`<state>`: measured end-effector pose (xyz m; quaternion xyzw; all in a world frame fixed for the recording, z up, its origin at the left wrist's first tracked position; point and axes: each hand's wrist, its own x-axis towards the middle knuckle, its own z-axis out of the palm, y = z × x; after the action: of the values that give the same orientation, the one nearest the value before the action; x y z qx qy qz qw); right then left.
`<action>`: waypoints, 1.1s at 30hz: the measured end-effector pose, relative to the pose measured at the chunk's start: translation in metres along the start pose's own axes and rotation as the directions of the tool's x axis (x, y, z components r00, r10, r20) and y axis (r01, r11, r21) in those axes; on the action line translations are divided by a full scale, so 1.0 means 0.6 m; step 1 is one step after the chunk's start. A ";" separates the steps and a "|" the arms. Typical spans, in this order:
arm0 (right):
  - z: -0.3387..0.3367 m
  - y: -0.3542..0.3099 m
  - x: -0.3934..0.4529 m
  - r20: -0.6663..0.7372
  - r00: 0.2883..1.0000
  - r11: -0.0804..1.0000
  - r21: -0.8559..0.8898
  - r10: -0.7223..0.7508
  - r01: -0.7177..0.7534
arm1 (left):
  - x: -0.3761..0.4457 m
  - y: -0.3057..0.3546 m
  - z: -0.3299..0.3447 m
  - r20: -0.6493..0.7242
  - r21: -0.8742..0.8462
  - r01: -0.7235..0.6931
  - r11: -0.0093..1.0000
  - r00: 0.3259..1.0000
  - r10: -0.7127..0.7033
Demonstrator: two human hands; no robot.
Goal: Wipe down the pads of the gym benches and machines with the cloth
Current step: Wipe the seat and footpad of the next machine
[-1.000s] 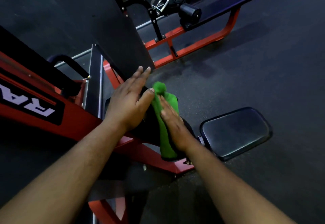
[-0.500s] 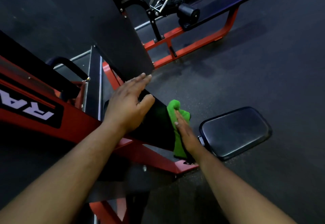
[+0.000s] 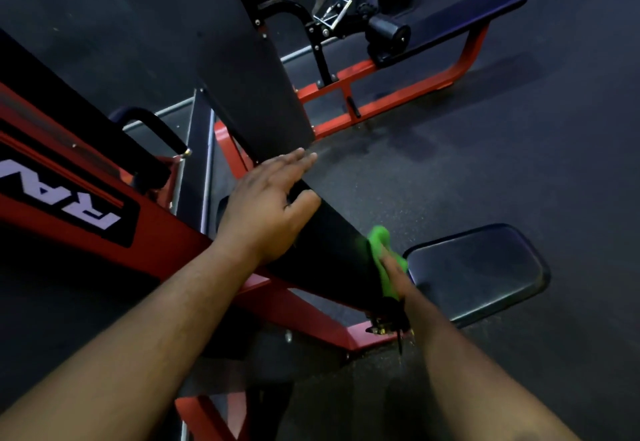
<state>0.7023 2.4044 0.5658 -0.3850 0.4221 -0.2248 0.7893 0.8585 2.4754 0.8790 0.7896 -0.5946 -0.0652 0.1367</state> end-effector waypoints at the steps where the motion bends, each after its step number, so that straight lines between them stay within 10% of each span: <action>1: -0.021 0.038 0.006 0.010 0.993 0.990 0.075 0.117 -0.117 | 0.000 -0.002 0.000 0.001 -0.004 0.001 1.000 1.000 -0.001; 5: 0.012 0.029 -0.034 -0.052 0.991 0.985 0.130 0.123 -0.115 | 0.002 -0.005 -0.002 0.003 -0.015 -0.005 1.000 1.000 0.005; 9: 0.093 -0.064 -0.104 -0.122 0.965 0.955 -0.220 -0.230 0.200 | 0.002 -0.003 0.000 -0.011 -0.023 -0.011 1.000 1.000 0.011; 15: 0.163 -0.162 -0.118 0.180 0.807 0.748 -0.303 -0.563 0.590 | 0.004 -0.002 0.000 -0.024 -0.033 -0.020 0.999 1.000 0.020; 18: 0.106 -0.110 -0.053 0.124 0.928 0.880 -0.293 -0.352 0.373 | 0.003 -0.004 -0.001 -0.031 -0.039 -0.034 0.999 0.999 0.033; 22: 0.061 -0.015 -0.028 -0.133 0.991 0.987 0.161 0.003 0.018 | 0.002 -0.005 0.000 -0.040 -0.078 -0.022 0.997 0.999 0.019; 27: 0.083 -0.001 -0.069 -0.360 0.926 0.990 -0.124 -0.113 0.072 | -0.009 0.003 -0.004 -0.065 -0.126 -0.014 0.992 0.998 0.006; 33: 0.070 -0.084 -0.145 -0.230 0.969 0.971 -0.236 -0.093 0.037 | -0.015 0.011 -0.012 -0.025 0.013 -0.013 1.000 1.000 0.013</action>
<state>0.6890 2.4509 0.6633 -0.4577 0.5245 -0.2453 0.6747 0.8520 2.4831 0.8870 0.7874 -0.5983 -0.0505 0.1397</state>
